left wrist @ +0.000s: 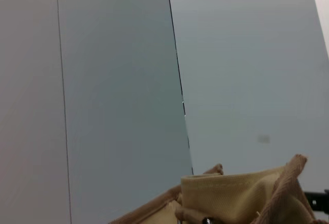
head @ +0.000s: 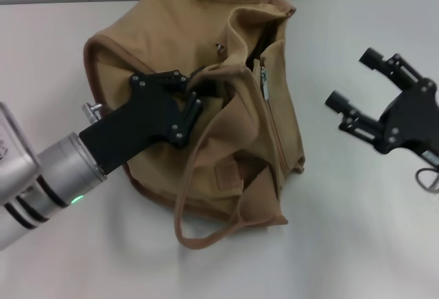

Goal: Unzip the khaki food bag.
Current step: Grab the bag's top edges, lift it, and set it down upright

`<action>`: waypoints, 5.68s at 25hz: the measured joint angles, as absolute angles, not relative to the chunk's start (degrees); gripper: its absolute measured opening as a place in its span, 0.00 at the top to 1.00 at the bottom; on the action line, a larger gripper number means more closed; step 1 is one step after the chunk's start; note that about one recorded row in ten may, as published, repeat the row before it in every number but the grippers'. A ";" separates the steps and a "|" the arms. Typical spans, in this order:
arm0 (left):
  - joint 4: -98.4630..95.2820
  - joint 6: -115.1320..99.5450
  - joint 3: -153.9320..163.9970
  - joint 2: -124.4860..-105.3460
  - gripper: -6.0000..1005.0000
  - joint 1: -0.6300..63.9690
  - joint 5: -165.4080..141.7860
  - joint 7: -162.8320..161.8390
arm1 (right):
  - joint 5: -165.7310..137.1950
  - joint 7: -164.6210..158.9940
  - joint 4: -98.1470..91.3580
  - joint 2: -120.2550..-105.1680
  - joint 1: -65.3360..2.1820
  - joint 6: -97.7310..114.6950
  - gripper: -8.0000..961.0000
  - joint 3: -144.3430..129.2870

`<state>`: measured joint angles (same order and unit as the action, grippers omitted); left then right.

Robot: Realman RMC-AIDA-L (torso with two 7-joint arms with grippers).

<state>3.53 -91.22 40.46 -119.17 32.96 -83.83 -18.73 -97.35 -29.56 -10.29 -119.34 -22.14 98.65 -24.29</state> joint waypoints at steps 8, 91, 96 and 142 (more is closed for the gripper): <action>7.87 -89.65 39.77 -119.18 0.94 35.71 -83.97 -15.86 | -97.20 -3.38 1.75 -119.74 -22.66 93.36 0.12 -24.00; 8.96 -91.51 39.72 -119.18 0.94 35.33 -84.80 -15.64 | -107.53 14.40 21.53 -119.97 -22.14 87.50 0.13 -3.78; 8.96 -91.48 39.72 -119.18 0.94 35.33 -84.73 -15.64 | -107.41 14.42 21.68 -119.97 -22.64 87.10 0.13 -3.69; 9.32 -95.43 29.99 -119.20 0.94 31.17 -84.45 -15.83 | -109.22 16.29 21.65 -119.97 -22.61 83.98 0.99 -3.98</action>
<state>9.32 -95.43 29.99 -119.20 31.17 -84.45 -15.83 -109.22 16.29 21.65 -119.97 -22.61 83.98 -3.98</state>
